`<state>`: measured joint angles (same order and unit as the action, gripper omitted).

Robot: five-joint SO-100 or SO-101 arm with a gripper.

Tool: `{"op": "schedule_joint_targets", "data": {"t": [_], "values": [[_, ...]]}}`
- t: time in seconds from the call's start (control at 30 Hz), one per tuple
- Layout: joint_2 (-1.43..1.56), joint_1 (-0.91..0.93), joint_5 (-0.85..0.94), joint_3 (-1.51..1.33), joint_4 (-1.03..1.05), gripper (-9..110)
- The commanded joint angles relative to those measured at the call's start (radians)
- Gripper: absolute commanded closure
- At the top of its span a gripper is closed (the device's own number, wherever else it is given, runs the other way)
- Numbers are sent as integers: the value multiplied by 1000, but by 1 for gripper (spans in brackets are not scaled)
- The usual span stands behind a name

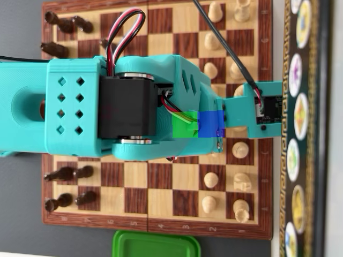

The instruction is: Play chess

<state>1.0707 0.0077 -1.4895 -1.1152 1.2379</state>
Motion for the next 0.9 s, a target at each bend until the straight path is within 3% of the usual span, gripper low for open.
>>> {"op": "schedule_joint_targets", "data": {"t": [0.0, 0.87], "values": [[8, 17, 8, 38, 5, 86], [11, 6, 6, 48, 23, 86]]}}
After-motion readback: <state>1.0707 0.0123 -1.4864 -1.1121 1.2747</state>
